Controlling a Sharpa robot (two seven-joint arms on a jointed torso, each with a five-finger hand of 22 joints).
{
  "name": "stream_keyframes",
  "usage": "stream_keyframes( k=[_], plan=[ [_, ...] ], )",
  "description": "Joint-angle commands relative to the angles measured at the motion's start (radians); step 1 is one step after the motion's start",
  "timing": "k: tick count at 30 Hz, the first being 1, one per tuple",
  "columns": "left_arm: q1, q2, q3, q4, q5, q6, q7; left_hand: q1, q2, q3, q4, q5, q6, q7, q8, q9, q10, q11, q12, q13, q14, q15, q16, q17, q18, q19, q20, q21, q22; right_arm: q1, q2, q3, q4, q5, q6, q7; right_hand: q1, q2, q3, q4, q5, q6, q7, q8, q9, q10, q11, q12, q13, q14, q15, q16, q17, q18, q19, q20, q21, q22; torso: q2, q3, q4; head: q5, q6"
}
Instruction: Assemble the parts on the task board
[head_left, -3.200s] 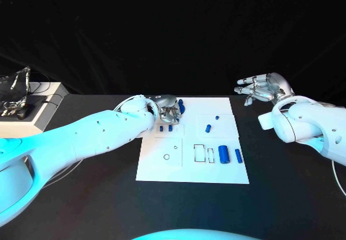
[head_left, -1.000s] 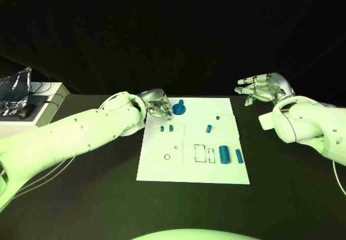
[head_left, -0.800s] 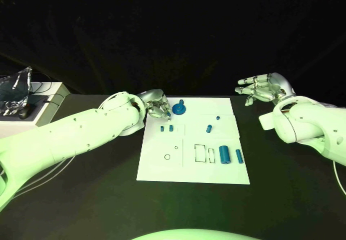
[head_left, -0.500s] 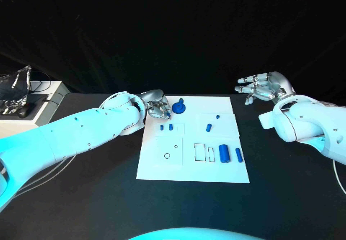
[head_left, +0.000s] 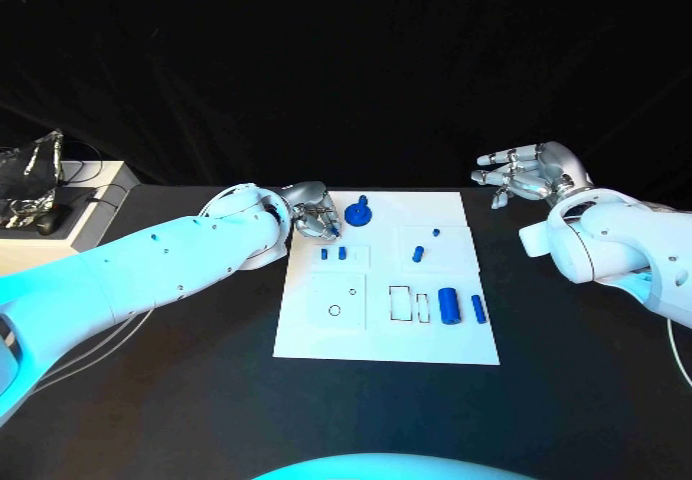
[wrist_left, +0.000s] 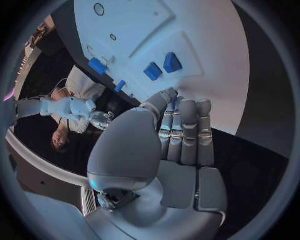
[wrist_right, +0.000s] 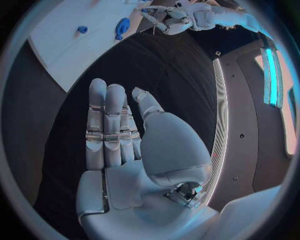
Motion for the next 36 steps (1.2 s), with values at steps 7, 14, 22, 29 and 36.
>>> stream_keyframes(
  k=[7, 14, 22, 29, 36],
  plan=[
    [-0.003, 0.011, -0.002, -0.007, -0.008, 0.011, -0.003, -0.008, -0.004, 0.001, 0.006, 0.004, -0.005, 0.001, -0.001, 0.001, -0.003, 0.002, 0.003, 0.001, -0.001, 0.002, -0.003, 0.002, 0.012, 0.001, 0.006, -0.001, 0.001, 0.0, 0.0, 0.0, 0.002, -0.009, 0.005, 0.014, -0.006, -0.005, 0.0, 0.004, 0.005, -0.001, 0.006, -0.004, -0.002, 0.005, 0.002, -0.005, -0.001, 0.001, -0.002, 0.003, 0.0, 0.018, -0.003, 0.0, 0.006, 0.001, 0.0, -0.0005, 0.0, -0.001, -0.001],
    [-0.004, 0.019, -0.003, -0.014, -0.008, 0.012, -0.003, -0.007, -0.003, 0.0, 0.007, 0.004, -0.005, 0.001, -0.001, 0.001, -0.003, 0.002, 0.003, 0.001, -0.001, 0.002, -0.003, 0.002, 0.012, 0.001, 0.006, -0.001, 0.001, 0.0, 0.0, 0.0, 0.002, -0.009, 0.006, 0.014, -0.006, -0.005, 0.0, 0.004, 0.005, -0.001, 0.006, -0.004, -0.002, 0.005, 0.002, -0.005, -0.001, 0.001, -0.002, 0.003, 0.0, 0.018, -0.003, 0.0, 0.006, 0.001, 0.001, 0.0, 0.0, -0.002, -0.001],
    [-0.006, 0.027, -0.007, -0.02, -0.011, 0.018, -0.008, -0.006, -0.003, -0.002, 0.008, 0.002, -0.006, 0.001, -0.001, 0.001, -0.003, 0.002, 0.004, 0.001, -0.001, 0.002, -0.004, 0.003, 0.012, 0.002, 0.006, -0.002, 0.001, 0.0, 0.0, 0.0, 0.003, -0.009, 0.006, 0.014, -0.006, -0.005, 0.0, 0.004, 0.005, -0.001, 0.006, -0.004, -0.002, 0.005, 0.002, -0.005, -0.001, 0.001, -0.002, 0.003, 0.0, 0.018, -0.003, 0.0, 0.006, 0.001, 0.001, 0.001, -0.0006, -0.003, -0.002],
    [-0.006, 0.03, -0.009, -0.023, -0.018, 0.038, -0.018, -0.006, -0.003, -0.004, 0.008, 0.001, -0.005, 0.0, -0.001, 0.001, -0.002, 0.002, 0.004, 0.001, -0.001, 0.002, -0.004, 0.003, 0.012, 0.002, 0.006, -0.002, 0.001, 0.0, 0.0, 0.0, 0.002, -0.009, 0.008, 0.013, -0.006, -0.005, 0.0, 0.004, 0.005, -0.001, 0.006, -0.004, -0.002, 0.005, 0.002, -0.005, -0.001, 0.001, -0.002, 0.003, 0.0, 0.018, -0.003, 0.0, 0.006, 0.001, -0.001, 0.0008, 0.0005, -0.005, -0.005],
    [-0.006, 0.031, -0.013, -0.022, -0.019, 0.061, -0.018, -0.007, -0.004, -0.019, 0.012, -0.001, -0.012, -0.007, -0.001, 0.001, -0.002, -0.002, 0.006, 0.002, -0.004, 0.0, -0.004, 0.004, 0.008, 0.001, 0.005, -0.009, -0.002, 0.0, 0.0, 0.0, 0.001, -0.009, 0.01, 0.012, -0.006, -0.005, 0.0, 0.004, 0.005, -0.001, 0.006, -0.004, -0.002, 0.005, 0.002, -0.005, -0.001, 0.001, -0.002, 0.003, 0.0, 0.018, -0.003, 0.0, 0.006, 0.001, -0.001, 0.0009, 0.0005, -0.006, -0.006]
  ],
)
